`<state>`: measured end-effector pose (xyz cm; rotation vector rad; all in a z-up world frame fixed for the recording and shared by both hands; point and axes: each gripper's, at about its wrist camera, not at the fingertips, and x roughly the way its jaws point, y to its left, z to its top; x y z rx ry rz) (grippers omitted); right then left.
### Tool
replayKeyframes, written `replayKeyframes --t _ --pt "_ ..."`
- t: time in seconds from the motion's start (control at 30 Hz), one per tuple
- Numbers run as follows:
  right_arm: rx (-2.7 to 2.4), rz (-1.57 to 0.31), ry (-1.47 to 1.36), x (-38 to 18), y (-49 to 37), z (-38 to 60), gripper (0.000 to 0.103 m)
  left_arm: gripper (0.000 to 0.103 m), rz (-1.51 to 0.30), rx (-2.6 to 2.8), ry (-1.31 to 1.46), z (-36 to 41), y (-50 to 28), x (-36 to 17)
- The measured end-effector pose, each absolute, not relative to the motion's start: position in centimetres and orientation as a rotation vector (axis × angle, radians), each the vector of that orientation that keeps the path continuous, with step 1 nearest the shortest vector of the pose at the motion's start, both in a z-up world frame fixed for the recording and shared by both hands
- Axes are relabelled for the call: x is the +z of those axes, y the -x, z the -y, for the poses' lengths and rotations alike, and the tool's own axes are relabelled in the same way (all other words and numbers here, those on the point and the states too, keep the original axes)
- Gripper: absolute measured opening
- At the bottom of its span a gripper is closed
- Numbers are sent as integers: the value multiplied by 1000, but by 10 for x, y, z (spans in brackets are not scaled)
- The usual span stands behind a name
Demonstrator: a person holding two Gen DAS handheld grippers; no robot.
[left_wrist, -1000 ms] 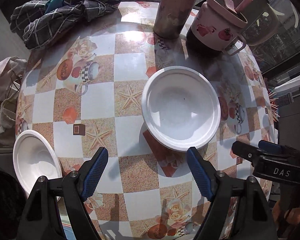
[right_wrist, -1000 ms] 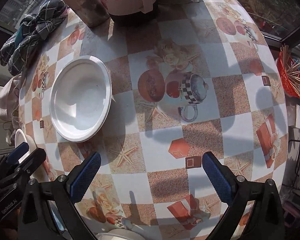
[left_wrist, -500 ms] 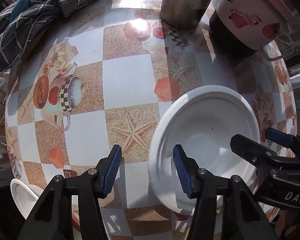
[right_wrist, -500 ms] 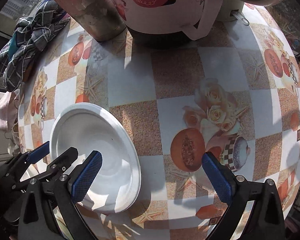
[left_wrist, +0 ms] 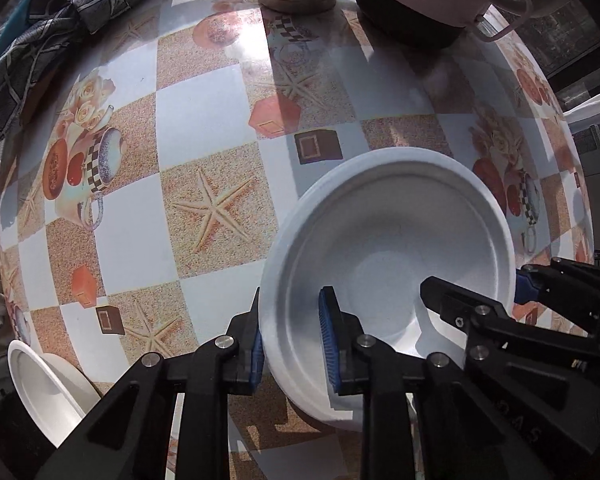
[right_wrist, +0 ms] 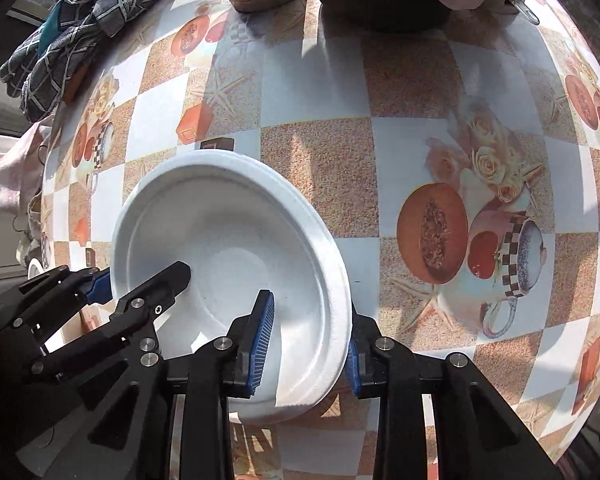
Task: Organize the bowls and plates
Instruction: 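Close both grippers on the second white bowl rim and lift it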
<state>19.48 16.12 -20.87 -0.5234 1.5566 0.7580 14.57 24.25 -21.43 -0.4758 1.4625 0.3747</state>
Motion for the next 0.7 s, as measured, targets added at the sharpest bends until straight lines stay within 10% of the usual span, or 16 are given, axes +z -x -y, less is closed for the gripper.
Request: replayKeyframes --t 0.7 --pt "706 -1647 553 -228 -90 -45 35 27 -1539 259 433 -114 -55 -232"
